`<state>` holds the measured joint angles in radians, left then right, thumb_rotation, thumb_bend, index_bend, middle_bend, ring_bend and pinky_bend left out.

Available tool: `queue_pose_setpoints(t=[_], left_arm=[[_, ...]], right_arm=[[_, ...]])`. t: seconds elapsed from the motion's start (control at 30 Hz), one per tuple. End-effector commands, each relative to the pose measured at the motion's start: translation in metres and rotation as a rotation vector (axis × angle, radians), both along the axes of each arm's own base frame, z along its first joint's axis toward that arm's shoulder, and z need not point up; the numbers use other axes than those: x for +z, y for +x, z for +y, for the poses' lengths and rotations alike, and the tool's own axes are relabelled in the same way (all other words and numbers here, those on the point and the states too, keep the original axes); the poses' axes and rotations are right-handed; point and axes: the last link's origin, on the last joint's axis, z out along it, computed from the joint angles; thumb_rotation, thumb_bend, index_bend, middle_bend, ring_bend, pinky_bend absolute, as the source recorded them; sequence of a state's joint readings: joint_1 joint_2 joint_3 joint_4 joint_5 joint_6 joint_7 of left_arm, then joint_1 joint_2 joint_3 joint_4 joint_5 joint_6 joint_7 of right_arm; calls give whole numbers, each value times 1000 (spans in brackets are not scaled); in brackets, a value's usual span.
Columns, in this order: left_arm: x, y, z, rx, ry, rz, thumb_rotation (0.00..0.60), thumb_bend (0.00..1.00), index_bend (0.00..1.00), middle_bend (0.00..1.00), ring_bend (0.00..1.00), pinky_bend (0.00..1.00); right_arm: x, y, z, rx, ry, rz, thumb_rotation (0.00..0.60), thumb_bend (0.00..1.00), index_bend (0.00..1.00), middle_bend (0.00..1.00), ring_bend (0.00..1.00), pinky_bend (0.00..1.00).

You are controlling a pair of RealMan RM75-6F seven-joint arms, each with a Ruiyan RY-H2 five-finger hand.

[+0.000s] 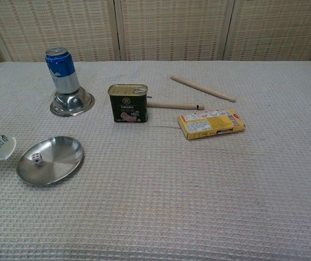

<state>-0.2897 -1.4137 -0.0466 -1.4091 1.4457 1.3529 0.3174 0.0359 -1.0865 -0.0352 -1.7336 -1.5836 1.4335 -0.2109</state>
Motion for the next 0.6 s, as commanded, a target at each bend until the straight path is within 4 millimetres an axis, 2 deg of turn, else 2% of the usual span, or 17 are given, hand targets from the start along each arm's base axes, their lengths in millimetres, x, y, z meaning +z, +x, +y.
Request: queue_pose_setpoints(t=[0.03, 0.23, 0.37, 0.6], left_arm=[[-3, 21, -1, -72, -26, -39, 600, 449, 404, 471, 893, 1000], [-24, 48, 7, -127, -88, 2, 600, 448, 404, 472, 892, 1000], [-26, 50, 8, -129, -93, 14, 600, 448, 404, 472, 893, 1000], [-43, 49, 16, -106, -132, 75, 600, 449, 414, 478, 893, 1000]], right_arm=[[0, 0, 0, 2, 2, -2, 558, 172, 0, 0, 0, 0], [2, 0, 2, 5, 2, -6, 556, 172, 0, 0, 0, 0], [2, 1, 2, 5, 1, -7, 556, 172, 0, 0, 0, 0], [4, 0, 1, 3, -5, -10, 557, 173, 0, 0, 0, 0]])
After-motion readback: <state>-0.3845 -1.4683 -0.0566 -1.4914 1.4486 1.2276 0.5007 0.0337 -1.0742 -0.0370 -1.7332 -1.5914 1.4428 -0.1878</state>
